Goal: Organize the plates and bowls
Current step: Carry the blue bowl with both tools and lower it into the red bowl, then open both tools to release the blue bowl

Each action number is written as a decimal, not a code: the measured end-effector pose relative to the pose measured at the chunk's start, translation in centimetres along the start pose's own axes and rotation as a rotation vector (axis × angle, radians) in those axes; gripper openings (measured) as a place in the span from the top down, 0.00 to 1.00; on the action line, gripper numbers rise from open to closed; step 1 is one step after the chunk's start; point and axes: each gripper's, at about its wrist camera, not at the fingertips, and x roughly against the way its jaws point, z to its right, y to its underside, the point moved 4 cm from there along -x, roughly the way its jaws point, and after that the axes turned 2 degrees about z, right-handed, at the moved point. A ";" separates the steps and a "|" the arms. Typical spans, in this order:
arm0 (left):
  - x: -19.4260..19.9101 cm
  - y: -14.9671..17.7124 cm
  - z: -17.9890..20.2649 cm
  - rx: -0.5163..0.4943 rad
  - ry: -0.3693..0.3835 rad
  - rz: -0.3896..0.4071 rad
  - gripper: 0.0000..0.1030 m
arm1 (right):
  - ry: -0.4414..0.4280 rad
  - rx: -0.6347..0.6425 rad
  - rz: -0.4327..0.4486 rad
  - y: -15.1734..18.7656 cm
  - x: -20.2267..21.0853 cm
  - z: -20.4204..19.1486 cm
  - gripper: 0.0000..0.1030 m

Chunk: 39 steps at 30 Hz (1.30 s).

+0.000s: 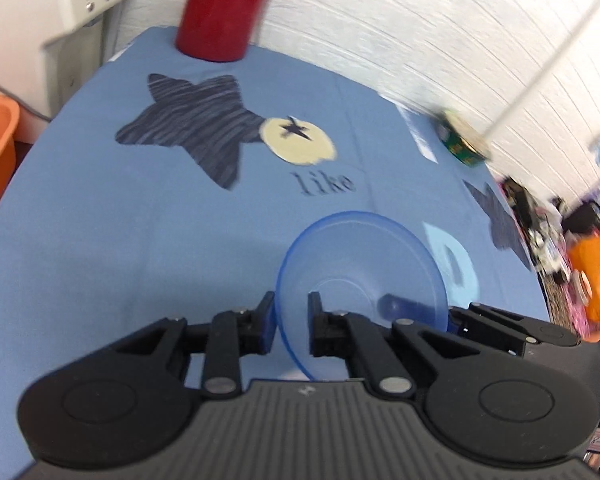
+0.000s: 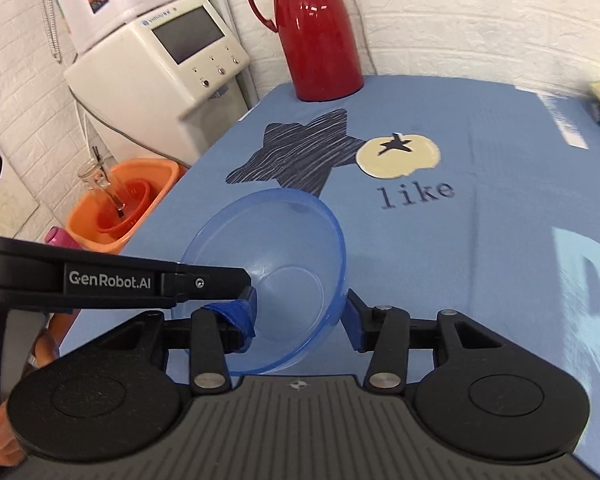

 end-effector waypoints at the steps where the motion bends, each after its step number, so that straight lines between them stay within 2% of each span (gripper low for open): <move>1: 0.8 1.1 1.3 -0.018 0.008 -0.007 1.00 | 0.002 -0.004 0.007 0.8 1.4 0.1 0.69; 4: 2.4 4.6 4.7 -0.069 0.040 -0.034 1.00 | 0.031 -0.010 0.020 3.8 6.0 0.7 0.69; 9: 3.8 10.4 9.5 -0.134 0.085 -0.088 1.00 | 0.094 -0.032 -0.011 9.1 11.3 1.9 0.68; 13: 4.0 14.1 11.9 -0.179 0.094 -0.124 0.95 | 0.118 -0.061 -0.033 12.1 13.4 2.8 0.68; 17: 3.7 16.3 12.2 -0.189 0.075 -0.154 0.93 | 0.112 -0.081 -0.047 14.1 13.7 3.1 0.68; 22: 3.2 17.5 11.8 -0.186 0.055 -0.160 0.89 | 0.081 -0.112 -0.070 15.8 13.4 3.3 0.68; 24: 3.4 17.6 11.9 -0.203 0.053 -0.144 0.84 | 0.080 -0.122 -0.063 16.2 13.8 3.4 0.69; 27: 3.7 17.3 12.2 -0.217 0.050 -0.123 0.70 | 0.083 -0.132 -0.057 16.4 14.3 3.3 0.69; 31: 4.1 17.1 12.4 -0.221 0.053 -0.105 0.61 | 0.099 -0.136 -0.041 16.3 15.0 3.3 0.69; 32: 4.3 17.0 12.4 -0.222 0.047 -0.096 0.48 | 0.107 -0.135 -0.035 16.3 15.3 3.3 0.69; 33: 4.6 16.8 12.2 -0.225 0.022 -0.078 0.42 | 0.120 -0.129 -0.033 16.2 15.4 3.3 0.68; 36: 5.2 16.4 11.7 -0.220 0.027 -0.053 0.42 | 0.143 -0.127 -0.011 16.1 15.9 3.6 0.68; 39: 5.6 16.1 11.1 -0.192 0.036 -0.049 0.42 | 0.145 -0.178 0.018 16.0 16.4 4.6 0.68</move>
